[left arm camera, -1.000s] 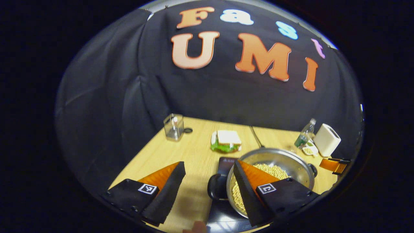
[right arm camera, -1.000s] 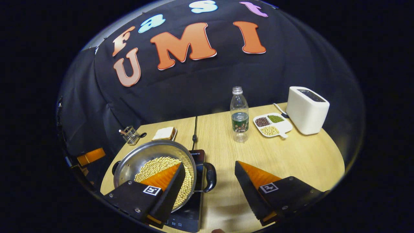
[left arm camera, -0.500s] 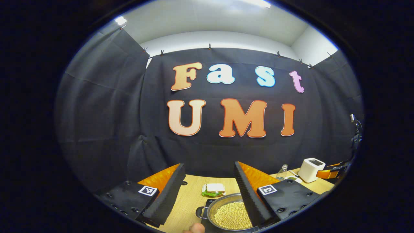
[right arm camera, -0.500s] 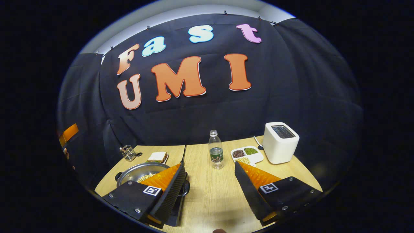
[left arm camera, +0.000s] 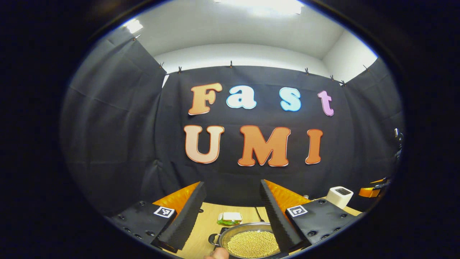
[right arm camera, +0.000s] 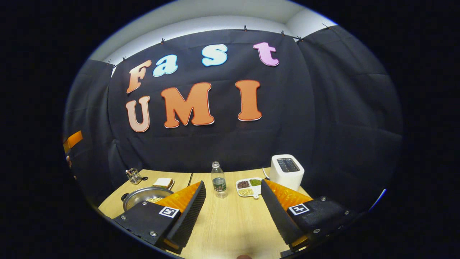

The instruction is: First push the handle of the pot to place it horizontally, then grasp the pot with both hands and set it on the induction cooktop.

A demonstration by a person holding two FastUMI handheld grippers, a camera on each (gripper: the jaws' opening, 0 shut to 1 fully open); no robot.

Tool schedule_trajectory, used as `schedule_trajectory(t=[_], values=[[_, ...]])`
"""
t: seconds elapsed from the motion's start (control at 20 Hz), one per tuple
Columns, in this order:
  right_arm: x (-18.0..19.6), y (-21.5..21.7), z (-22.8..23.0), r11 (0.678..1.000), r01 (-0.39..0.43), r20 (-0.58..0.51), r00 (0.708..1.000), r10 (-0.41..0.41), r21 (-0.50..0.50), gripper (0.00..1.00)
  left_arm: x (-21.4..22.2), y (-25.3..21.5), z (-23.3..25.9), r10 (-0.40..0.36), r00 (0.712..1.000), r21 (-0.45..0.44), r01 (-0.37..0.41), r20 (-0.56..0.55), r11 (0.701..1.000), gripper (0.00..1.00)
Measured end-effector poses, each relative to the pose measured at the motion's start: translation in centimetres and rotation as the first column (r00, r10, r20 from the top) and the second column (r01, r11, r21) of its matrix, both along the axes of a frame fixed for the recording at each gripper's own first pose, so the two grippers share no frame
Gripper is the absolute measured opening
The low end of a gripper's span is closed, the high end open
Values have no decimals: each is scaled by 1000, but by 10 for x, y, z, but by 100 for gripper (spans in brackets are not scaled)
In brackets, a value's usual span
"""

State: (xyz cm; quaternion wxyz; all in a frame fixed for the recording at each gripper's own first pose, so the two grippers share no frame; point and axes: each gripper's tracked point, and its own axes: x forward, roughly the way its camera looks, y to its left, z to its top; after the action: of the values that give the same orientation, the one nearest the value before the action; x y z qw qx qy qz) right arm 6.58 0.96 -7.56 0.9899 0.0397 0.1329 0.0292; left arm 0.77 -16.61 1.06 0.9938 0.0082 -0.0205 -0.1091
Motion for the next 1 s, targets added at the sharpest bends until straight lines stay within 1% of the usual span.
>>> schedule_trajectory(t=[0.1, 0.2, 0.3, 0.35, 0.4, 0.45, 0.55, 0.65, 0.7, 0.75, 0.8, 0.85, 0.9, 0.95, 1.0], values=[[-9, -11, 19, 999, -17, 43, 999, 18, -31, 95, -20, -3, 19, -5, 999, 17, 4, 40, 1000, 99], [-17, -27, 41, 998, -7, 87, 996, 12, -62, 95, -40, -6, 46, -19, 994, 28, 16, 106, 999, 99], [-28, -44, 63, 996, 11, 127, 992, 0, -83, 95, -54, 3, 72, 9, 981, 42, -18, 192, 999, 99], [-35, -51, 74, 996, 15, 147, 989, -2, -85, 95, -63, 3, 81, 17, 977, 26, -23, 214, 999, 99], [-42, -56, 85, 996, 21, 171, 985, -7, -83, 95, -73, -6, 84, -7, 976, 4, 6, 220, 1000, 99], [-49, -61, 95, 996, 23, 192, 981, -6, -84, 95, -82, -16, 85, -39, 974, -6, 42, 223, 999, 99], [-61, -71, 109, 996, 38, 227, 974, -17, -86, 95, -91, -22, 88, -91, 974, -36, 100, 206, 994, 99], [-72, -78, 120, 995, 54, 260, 965, -31, -80, 95, -94, -31, 83, -147, 978, -118, 165, 147, 979, 99], [-74, -83, 123, 995, 66, 271, 962, -43, -78, 95, -90, -32, 79, -173, 979, -174, 190, 109, 966, 99], [-77, -89, 123, 994, 79, 273, 960, -55, -77, 95, -84, -29, 75, -186, 980, -219, 198, 74, 955, 99], [-78, -94, 121, 993, 87, 271, 960, -63, -79, 95, -76, -16, 73, -171, 984, -243, 178, 49, 954, 99], [-79, -98, 119, 992, 96, 268, 961, -71, -81, 95, -64, 3, 73, -116, 992, -239, 124, 48, 963, 99], [-79, -103, 117, 991, 107, 261, 962, -81, -84, 95, -53, 25, 71, -44, 998, -217, 54, 49, 975, 98], [-81, -108, 115, 989, 119, 258, 962, -92, -88, 95, -47, 40, 70, 5, 999, -208, 6, 49, 978, 97], [-80, -112, 114, 987, 128, 257, 961, -101, -92, 95, -47, 40, 70, 21, 999, -209, -11, 48, 978, 97]])
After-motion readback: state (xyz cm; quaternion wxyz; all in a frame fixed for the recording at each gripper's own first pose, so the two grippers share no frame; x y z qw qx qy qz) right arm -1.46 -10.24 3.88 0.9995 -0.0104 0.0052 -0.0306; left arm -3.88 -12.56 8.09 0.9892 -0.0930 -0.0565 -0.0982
